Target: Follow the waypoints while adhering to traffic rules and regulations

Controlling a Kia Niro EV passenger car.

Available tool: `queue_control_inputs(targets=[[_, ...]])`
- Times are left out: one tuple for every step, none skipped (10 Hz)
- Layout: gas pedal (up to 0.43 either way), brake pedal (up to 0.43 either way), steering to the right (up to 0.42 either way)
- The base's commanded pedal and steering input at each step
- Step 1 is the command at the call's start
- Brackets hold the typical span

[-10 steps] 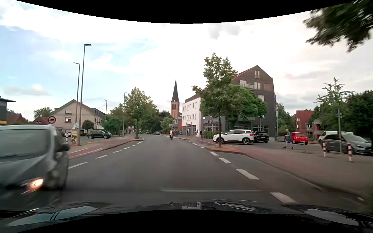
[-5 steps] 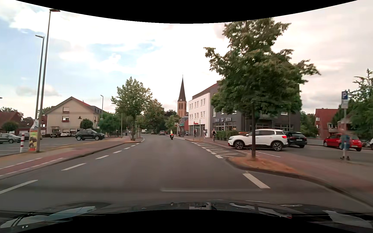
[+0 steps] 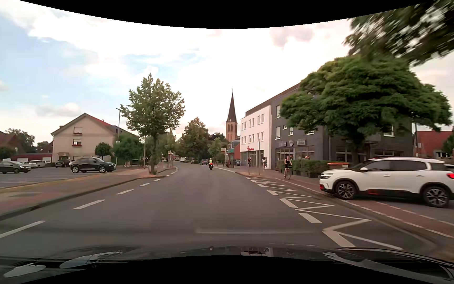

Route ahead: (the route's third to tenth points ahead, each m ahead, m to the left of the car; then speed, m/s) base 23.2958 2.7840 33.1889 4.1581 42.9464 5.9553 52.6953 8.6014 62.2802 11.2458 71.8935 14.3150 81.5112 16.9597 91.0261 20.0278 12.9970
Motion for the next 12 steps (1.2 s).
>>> queue_control_inputs(targets=[[0.169,0.000,-0.032],[0.169,0.000,-0.032],[0.169,0.000,-0.032],[0.169,0.000,-0.032],[0.169,0.000,-0.031],[0.169,0.000,-0.031],[0.169,0.000,-0.031],[0.169,0.000,-0.030],[0.169,0.000,-0.029],[0.169,0.000,-0.029],[0.169,0.000,-0.029],[0.169,0.000,-0.027]])
